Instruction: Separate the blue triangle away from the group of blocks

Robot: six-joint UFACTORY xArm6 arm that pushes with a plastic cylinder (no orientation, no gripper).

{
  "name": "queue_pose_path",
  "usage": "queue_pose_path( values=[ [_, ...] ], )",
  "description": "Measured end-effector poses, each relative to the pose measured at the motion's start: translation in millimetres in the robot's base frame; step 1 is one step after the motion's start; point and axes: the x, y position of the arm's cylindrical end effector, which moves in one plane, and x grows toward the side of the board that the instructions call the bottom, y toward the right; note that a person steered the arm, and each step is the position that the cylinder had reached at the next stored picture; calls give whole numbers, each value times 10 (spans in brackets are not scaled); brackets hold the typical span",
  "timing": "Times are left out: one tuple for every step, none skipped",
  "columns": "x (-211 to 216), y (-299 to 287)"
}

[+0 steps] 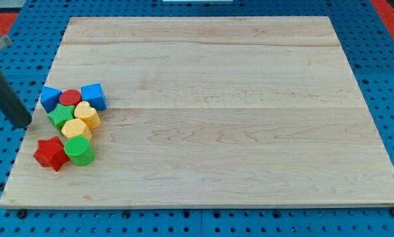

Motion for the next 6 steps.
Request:
queue_pose_path(
  values=[
    [-422,32],
    [-496,518],
    [-325,426],
    [-414,633],
    [-815,657],
    [-1125,811]
  ],
)
